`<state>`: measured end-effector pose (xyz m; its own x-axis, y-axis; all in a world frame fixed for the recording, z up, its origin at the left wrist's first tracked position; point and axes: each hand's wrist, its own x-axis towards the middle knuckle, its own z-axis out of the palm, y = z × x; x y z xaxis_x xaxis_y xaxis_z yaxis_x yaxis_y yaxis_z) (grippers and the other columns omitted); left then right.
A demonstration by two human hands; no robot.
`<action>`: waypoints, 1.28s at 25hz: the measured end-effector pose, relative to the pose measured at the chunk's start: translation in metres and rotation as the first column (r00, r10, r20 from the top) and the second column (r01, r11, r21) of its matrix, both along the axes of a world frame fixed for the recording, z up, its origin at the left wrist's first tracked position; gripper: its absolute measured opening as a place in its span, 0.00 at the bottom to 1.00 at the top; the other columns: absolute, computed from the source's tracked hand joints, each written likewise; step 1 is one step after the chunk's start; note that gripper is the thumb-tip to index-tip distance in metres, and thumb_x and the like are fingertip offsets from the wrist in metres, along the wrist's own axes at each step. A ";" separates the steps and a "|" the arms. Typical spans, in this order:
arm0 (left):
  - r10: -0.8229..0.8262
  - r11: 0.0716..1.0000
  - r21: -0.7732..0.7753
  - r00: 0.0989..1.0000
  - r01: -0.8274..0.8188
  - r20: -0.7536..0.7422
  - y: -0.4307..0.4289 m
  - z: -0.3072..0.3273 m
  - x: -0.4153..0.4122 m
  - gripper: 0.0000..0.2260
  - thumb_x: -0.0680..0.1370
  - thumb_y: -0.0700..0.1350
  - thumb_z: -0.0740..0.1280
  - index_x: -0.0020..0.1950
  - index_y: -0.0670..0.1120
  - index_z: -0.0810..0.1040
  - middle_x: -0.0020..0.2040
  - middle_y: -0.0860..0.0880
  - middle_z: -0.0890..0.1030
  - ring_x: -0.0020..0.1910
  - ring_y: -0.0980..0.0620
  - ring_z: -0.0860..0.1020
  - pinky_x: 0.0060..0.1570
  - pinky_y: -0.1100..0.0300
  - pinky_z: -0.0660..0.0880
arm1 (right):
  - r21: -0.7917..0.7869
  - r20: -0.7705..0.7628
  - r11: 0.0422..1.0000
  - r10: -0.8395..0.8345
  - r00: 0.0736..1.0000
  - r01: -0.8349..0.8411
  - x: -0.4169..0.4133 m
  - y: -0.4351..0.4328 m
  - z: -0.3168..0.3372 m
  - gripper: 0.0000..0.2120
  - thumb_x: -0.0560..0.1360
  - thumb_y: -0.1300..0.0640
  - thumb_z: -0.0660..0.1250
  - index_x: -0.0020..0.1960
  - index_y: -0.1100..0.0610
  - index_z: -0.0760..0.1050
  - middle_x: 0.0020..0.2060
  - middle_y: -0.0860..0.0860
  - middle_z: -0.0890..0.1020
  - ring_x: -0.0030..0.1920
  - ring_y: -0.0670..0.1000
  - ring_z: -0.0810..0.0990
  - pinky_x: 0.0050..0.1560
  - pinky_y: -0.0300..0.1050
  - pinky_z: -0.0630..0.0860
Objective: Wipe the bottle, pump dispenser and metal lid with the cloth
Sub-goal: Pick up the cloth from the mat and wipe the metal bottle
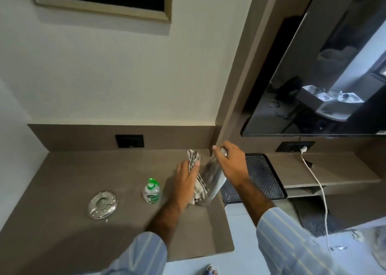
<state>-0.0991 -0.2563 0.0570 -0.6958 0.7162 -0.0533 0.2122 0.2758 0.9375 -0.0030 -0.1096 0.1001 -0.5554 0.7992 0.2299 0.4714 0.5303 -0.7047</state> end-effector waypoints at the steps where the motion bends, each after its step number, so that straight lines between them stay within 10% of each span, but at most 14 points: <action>1: 0.053 0.998 0.032 0.987 -0.049 -0.154 0.010 -0.001 0.013 0.20 0.83 0.56 0.58 0.66 0.44 0.76 0.63 0.40 0.80 0.61 0.39 0.79 0.59 0.47 0.77 | -0.026 -0.040 0.999 -0.041 0.998 0.040 0.001 0.008 -0.002 0.16 0.80 0.47 0.67 0.38 0.53 0.72 0.35 0.47 0.77 0.36 0.45 0.73 0.40 0.47 0.72; 7: 0.046 0.994 -0.069 0.916 -0.079 -0.398 0.073 -0.020 0.074 0.24 0.84 0.57 0.52 0.73 0.45 0.74 0.72 0.45 0.78 0.70 0.45 0.76 0.66 0.45 0.73 | -0.180 -0.170 0.973 -0.173 0.970 0.142 0.007 0.038 -0.009 0.14 0.81 0.48 0.67 0.41 0.57 0.77 0.35 0.48 0.81 0.37 0.46 0.77 0.43 0.44 0.74; 13: 0.125 0.992 -0.030 0.990 -0.123 0.066 0.096 -0.039 0.036 0.18 0.87 0.50 0.55 0.66 0.43 0.78 0.62 0.42 0.82 0.63 0.42 0.79 0.64 0.48 0.73 | -0.317 -0.235 0.929 -0.271 0.934 0.190 0.014 0.051 -0.014 0.10 0.80 0.51 0.67 0.43 0.55 0.79 0.37 0.45 0.81 0.38 0.42 0.75 0.43 0.41 0.73; 21: 0.022 0.998 -0.030 0.769 -0.054 -0.639 0.077 -0.060 0.075 0.27 0.86 0.58 0.45 0.74 0.48 0.74 0.75 0.46 0.74 0.74 0.43 0.72 0.70 0.43 0.68 | -0.458 -0.243 0.831 -0.460 0.854 0.317 0.014 0.035 -0.035 0.11 0.81 0.51 0.66 0.43 0.55 0.78 0.39 0.52 0.84 0.40 0.49 0.80 0.49 0.57 0.80; 28: 0.253 0.950 -0.139 0.950 -0.280 -0.182 0.087 -0.050 0.029 0.23 0.85 0.56 0.51 0.64 0.44 0.80 0.61 0.45 0.84 0.62 0.41 0.79 0.63 0.48 0.73 | -0.457 -0.305 0.835 -0.471 0.827 0.307 0.007 0.030 -0.030 0.10 0.78 0.47 0.70 0.42 0.52 0.77 0.38 0.47 0.81 0.38 0.45 0.77 0.43 0.42 0.75; 32: 0.120 0.992 0.080 0.911 -0.097 -0.394 0.095 -0.033 0.068 0.22 0.86 0.57 0.46 0.72 0.51 0.71 0.71 0.48 0.78 0.72 0.48 0.72 0.73 0.50 0.66 | -0.415 -0.311 0.860 -0.440 0.843 0.296 -0.003 0.028 -0.028 0.10 0.79 0.49 0.70 0.42 0.51 0.77 0.39 0.48 0.83 0.39 0.45 0.79 0.45 0.43 0.78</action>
